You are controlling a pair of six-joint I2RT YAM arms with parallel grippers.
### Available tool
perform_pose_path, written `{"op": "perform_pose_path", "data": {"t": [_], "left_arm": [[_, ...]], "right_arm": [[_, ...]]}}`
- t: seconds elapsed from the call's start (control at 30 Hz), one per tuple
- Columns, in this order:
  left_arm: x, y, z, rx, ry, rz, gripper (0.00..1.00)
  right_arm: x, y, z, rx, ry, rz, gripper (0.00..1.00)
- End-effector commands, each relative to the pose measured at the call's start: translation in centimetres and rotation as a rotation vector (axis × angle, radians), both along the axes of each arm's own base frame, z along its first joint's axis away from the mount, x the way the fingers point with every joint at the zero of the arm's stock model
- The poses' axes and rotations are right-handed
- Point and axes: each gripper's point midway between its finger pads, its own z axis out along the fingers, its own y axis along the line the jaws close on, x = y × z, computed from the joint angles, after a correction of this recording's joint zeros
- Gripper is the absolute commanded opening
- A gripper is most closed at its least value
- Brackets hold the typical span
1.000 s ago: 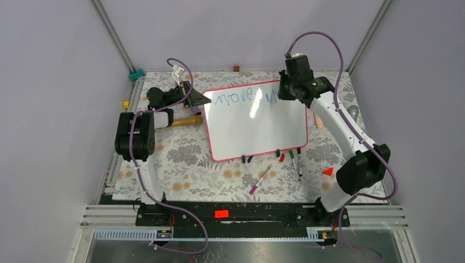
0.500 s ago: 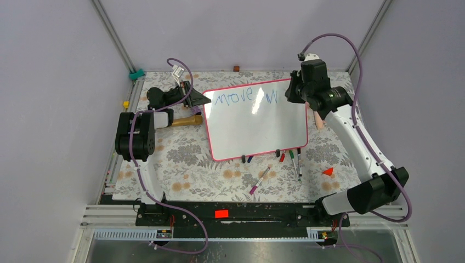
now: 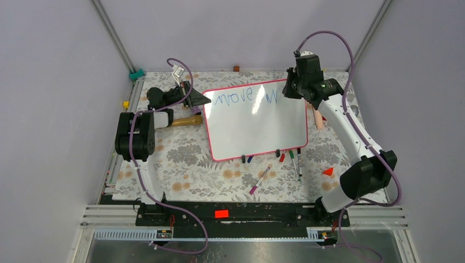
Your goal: Write a sentence on the whiteboard
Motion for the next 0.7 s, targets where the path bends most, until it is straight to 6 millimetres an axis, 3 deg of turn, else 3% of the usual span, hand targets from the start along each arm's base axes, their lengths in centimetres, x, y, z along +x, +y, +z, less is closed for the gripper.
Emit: {"op": "perform_pose_path", "data": {"t": [0.0, 0.13, 0.37, 0.53, 0.67], "left_arm": [[-0.6, 0.0, 1.6, 0.009, -0.083, -0.024, 0.0], [-0.6, 0.0, 1.6, 0.009, -0.083, -0.025, 0.0], [-0.5, 0.1, 1.6, 0.009, -0.084, -0.024, 0.0], [-0.6, 0.0, 1.5, 0.01, -0.081, -0.026, 0.0], [-0.6, 0.1, 1.4, 0.011, -0.081, -0.026, 0.0]], "right_arm": [[1.2, 0.2, 2.4, 0.034, -0.056, -0.009, 0.0], [1.6, -0.8, 1.5, 0.006, -0.022, -0.068, 0.0], [1.2, -0.1, 0.7, 0.028, 0.007, -0.031, 0.0], [1.5, -1.8, 0.6, -0.007, -0.005, -0.126, 0.0], [1.5, 0.2, 0.9, 0.049, -0.005, -0.026, 0.0]]}}
